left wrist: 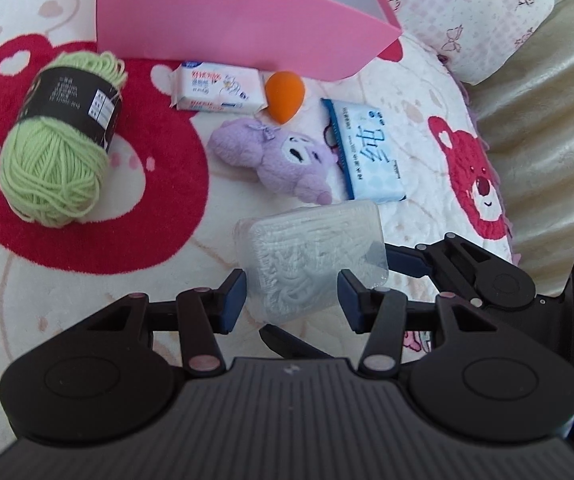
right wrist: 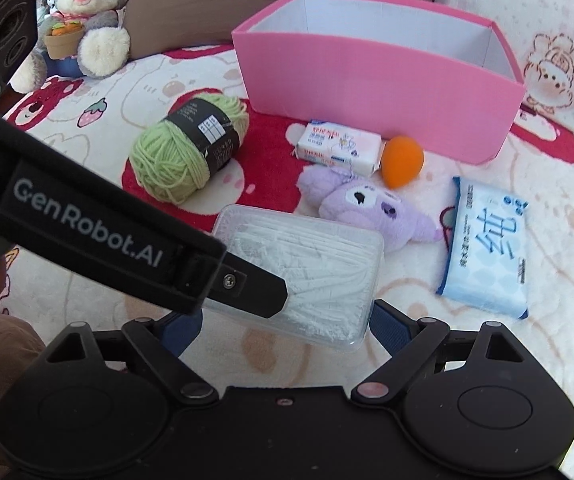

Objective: Organize objects
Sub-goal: 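Close the left gripper on the clear floss-pick box and lift it, then carry the floss-pick box with the left gripper over the pink box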

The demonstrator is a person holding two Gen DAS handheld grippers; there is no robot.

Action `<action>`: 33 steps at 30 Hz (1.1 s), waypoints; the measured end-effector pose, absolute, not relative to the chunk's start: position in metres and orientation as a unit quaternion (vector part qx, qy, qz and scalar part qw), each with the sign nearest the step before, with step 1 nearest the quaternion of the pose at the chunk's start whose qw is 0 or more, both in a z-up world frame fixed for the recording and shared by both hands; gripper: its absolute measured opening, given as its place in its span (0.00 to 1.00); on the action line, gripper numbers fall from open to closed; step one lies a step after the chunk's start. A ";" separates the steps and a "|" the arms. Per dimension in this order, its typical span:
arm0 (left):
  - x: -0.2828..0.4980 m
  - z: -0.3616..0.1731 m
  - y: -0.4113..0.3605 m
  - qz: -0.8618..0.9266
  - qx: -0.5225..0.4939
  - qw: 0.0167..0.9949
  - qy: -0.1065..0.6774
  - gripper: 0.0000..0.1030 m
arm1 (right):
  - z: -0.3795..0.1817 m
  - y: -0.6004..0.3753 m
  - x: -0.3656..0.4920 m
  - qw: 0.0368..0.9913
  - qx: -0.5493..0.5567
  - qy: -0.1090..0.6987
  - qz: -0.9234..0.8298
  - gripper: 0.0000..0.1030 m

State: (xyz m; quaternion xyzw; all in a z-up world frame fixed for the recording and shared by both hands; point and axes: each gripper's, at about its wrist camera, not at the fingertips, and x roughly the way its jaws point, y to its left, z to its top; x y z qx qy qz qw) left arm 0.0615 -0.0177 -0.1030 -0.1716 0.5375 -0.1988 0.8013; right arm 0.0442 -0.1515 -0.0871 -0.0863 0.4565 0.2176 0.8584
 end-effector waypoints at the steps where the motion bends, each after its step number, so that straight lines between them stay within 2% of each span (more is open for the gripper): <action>1: 0.061 -0.099 -0.018 -0.201 -0.170 0.803 0.535 0.47 | -0.083 -0.152 0.044 0.859 -0.087 0.454 0.218 0.90; 20: 0.066 -0.018 -0.014 -0.214 -0.152 0.826 0.498 0.47 | -0.008 -0.150 0.052 0.870 -0.105 0.425 0.225 0.88; 33: 0.079 0.036 -0.013 -0.201 -0.125 0.850 0.470 0.47 | 0.038 -0.141 0.063 0.883 -0.141 0.391 0.220 0.83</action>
